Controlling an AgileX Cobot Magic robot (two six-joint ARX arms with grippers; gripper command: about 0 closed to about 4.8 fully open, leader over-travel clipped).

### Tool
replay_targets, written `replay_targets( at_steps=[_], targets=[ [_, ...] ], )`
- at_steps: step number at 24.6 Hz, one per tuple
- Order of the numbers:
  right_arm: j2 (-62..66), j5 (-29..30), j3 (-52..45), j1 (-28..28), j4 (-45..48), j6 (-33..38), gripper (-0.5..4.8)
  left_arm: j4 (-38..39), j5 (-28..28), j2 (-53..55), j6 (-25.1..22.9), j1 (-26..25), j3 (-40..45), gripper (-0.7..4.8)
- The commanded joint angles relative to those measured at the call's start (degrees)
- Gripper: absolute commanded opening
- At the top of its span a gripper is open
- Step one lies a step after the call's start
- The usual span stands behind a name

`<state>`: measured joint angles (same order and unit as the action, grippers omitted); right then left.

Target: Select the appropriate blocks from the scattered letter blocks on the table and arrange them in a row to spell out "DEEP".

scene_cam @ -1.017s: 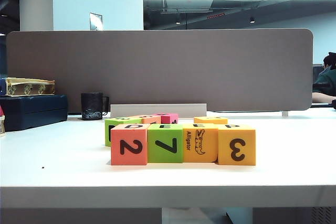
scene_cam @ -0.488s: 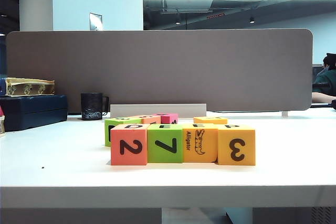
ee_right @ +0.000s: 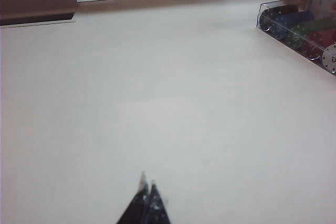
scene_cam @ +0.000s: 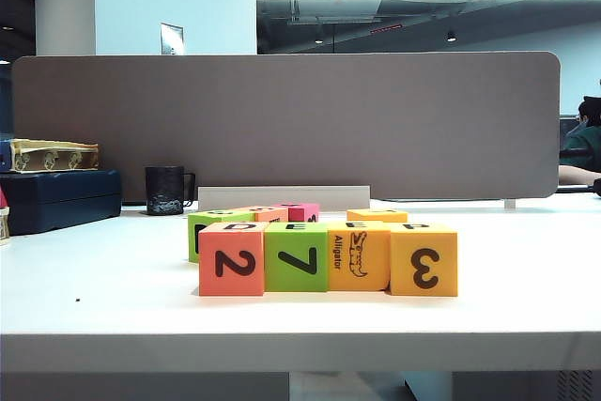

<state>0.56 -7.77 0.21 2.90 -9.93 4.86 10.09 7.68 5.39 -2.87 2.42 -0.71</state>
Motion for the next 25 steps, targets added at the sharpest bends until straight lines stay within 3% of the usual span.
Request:
replay_targets(
  at_steps=[1, 25],
  targets=[
    [-0.7, 0.0, -0.1, 0.0, 0.3, -0.1, -0.01, 0.1, 0.0, -1.9, 0.1, -0.1, 0.2, -0.06],
    [-0.7, 0.0, -0.1, 0.0, 0.3, -0.1, -0.01, 0.1, -1.5, -5.2, 0.3, -0.3, 0.2, -0.06]
  ],
)
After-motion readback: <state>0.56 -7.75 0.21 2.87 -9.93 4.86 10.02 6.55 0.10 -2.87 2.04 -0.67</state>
